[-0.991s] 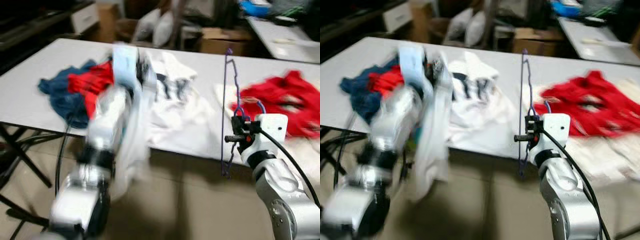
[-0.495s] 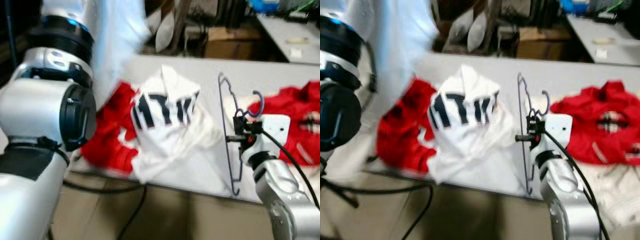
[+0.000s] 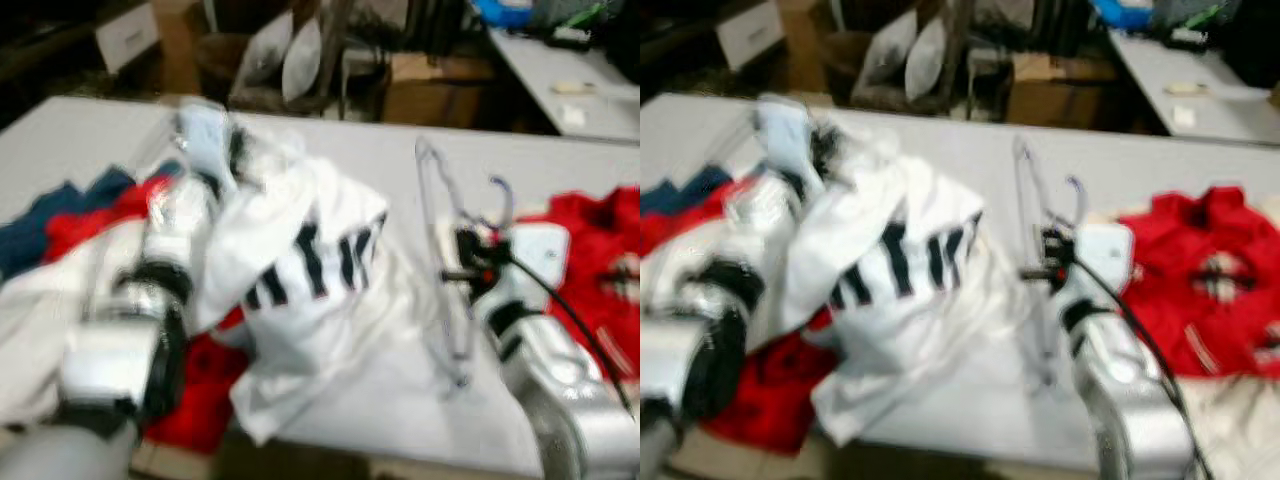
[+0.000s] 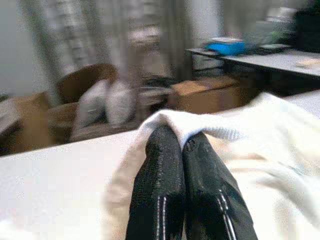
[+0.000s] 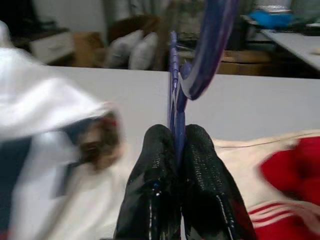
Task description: Hang hanger
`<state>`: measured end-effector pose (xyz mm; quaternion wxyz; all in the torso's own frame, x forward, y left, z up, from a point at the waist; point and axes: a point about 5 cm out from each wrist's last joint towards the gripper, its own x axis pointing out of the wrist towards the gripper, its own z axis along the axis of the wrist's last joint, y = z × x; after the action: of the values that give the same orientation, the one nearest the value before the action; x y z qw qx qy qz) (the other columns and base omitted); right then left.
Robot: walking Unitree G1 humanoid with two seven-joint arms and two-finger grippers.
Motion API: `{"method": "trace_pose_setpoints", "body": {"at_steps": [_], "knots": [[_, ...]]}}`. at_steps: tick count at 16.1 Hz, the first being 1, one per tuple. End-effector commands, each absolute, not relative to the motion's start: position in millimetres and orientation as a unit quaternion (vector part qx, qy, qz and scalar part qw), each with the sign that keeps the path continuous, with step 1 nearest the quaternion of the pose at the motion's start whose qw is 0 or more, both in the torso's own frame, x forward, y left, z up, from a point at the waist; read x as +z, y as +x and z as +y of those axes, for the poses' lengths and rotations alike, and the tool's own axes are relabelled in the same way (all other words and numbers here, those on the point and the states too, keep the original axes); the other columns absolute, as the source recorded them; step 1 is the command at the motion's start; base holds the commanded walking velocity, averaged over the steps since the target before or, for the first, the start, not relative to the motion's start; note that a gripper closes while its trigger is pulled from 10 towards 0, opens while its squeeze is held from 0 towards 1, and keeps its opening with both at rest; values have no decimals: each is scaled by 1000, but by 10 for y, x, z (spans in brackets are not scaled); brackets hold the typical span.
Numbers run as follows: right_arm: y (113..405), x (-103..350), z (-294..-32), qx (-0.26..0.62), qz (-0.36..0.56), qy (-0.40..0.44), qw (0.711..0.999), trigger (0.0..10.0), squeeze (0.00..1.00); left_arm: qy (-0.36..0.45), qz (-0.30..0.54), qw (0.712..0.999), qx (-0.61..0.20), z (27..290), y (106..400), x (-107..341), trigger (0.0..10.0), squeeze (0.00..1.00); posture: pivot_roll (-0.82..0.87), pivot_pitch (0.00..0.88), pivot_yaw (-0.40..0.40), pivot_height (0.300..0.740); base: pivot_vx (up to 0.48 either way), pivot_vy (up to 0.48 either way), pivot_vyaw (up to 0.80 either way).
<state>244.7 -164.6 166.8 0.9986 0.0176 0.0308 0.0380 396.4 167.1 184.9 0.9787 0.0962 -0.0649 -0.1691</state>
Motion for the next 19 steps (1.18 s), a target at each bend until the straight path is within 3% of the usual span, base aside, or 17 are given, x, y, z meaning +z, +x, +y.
{"method": "trace_pose_setpoints", "body": {"at_steps": [1, 2, 3, 4, 6, 8, 9, 10, 14, 17, 19], "knots": [[2461, 1716, -1591, 49, 22, 21, 998, 10000, 0, 129, -80, 971, -184, 1766, 3946, 1944, 10000, 0, 12, 0, 0, 740, 0, 0, 0], [2466, 1710, -1577, 53, 23, 22, 998, 10000, 0, 158, -50, 961, -219, 1853, 3856, 1821, 10000, 0, 15, 0, -4, 740, 0, 0, 0], [2473, 1707, -1567, 55, 24, 22, 998, 10000, 0, 169, -20, 961, -218, 1963, 3816, 1785, 10000, 847, 21, 0, -7, 740, 0, 0, 0], [2479, 1705, -1563, 57, 25, 23, 998, 10000, 0, 167, -15, 962, -214, 2041, 3795, 1835, 10000, 1000, 24, 0, -8, 740, 0, 0, 0], [2488, 1703, -1564, 58, 25, 23, 998, 10000, 0, 154, -46, 964, -210, 2184, 3759, 2086, 10000, 1000, 27, 0, -8, 740, 0, 0, 0], [2492, 1705, -1569, 58, 25, 25, 998, 10000, 0, 73, -132, 968, -202, 2384, 3641, 2575, 10000, 1000, 36, 0, -14, 740, 0, 0, 0], [2497, 1708, -1567, 58, 24, 27, 998, 10000, 0, 43, -157, 967, -195, 2441, 3608, 2676, 10000, 341, 39, 0, -17, 740, 0, 0, 0], [2499, 1710, -1566, 59, 23, 27, 998, 10000, 0, 33, -164, 969, -183, 2469, 3599, 2710, 10000, 0, 39, 0, -17, 740, 0, 0, 0], [2511, 1757, -1558, 62, 11, 27, 998, 10000, 0, 32, -151, 964, -217, 2112, 3386, 2658, 10000, 0, 42, 0, -20, 740, 0, 0, 0], [2485, 1777, -1566, 55, 17, 28, 998, 10000, 0, -25, -113, 974, -196, 1667, 3161, 2170, 10000, 0, 29, 0, -20, 740, 0, 0, -498], [2475, 1791, -1563, 55, 17, 23, 998, 10000, 0, -26, -97, 980, -174, 1579, 3108, 2019, 10000, 0, 27, 0, -23, 740, 0, 0, -800]]}}
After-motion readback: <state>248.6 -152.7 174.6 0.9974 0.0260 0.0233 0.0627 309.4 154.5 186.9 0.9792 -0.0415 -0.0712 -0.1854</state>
